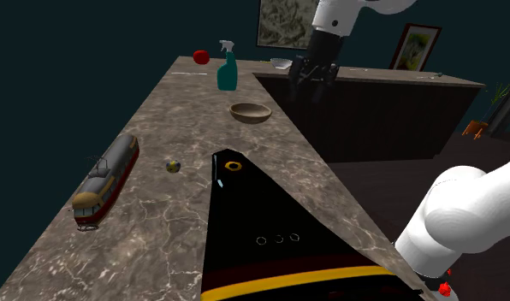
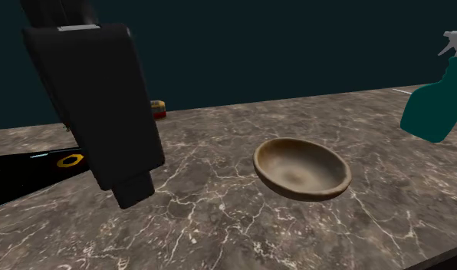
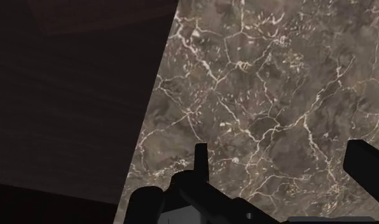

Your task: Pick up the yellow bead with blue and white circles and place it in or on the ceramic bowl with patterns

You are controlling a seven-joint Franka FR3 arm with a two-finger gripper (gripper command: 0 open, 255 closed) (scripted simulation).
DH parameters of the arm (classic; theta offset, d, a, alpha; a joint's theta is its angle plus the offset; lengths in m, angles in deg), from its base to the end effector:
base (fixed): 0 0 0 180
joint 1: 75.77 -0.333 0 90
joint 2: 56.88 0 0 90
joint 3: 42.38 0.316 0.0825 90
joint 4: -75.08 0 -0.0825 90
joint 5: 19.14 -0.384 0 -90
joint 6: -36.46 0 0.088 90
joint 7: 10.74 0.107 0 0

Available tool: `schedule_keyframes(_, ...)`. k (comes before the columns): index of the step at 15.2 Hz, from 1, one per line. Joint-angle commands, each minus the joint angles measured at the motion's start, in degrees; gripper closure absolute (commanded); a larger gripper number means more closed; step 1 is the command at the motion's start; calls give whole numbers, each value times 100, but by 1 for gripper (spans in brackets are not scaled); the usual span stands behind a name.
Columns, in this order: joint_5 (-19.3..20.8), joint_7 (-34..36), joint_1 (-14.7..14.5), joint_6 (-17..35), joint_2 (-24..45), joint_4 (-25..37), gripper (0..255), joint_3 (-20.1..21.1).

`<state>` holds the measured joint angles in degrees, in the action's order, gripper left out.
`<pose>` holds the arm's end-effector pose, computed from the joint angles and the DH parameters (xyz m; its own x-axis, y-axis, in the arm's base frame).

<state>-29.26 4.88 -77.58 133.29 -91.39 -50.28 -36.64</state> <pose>0.3673 0.0754 0.6189 0.9831 -0.1710 0.0651 -0.1605 -0.9767 -0.1424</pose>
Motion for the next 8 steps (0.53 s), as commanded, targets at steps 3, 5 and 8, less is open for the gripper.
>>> schedule_keyframes(3,-152,455,-124,159,620,311,0,402)
schedule_keyframes(5,-195,673,-177,228,970,521,0,588)
schedule_keyframes(8,-221,1007,-253,314,1524,882,0,860)
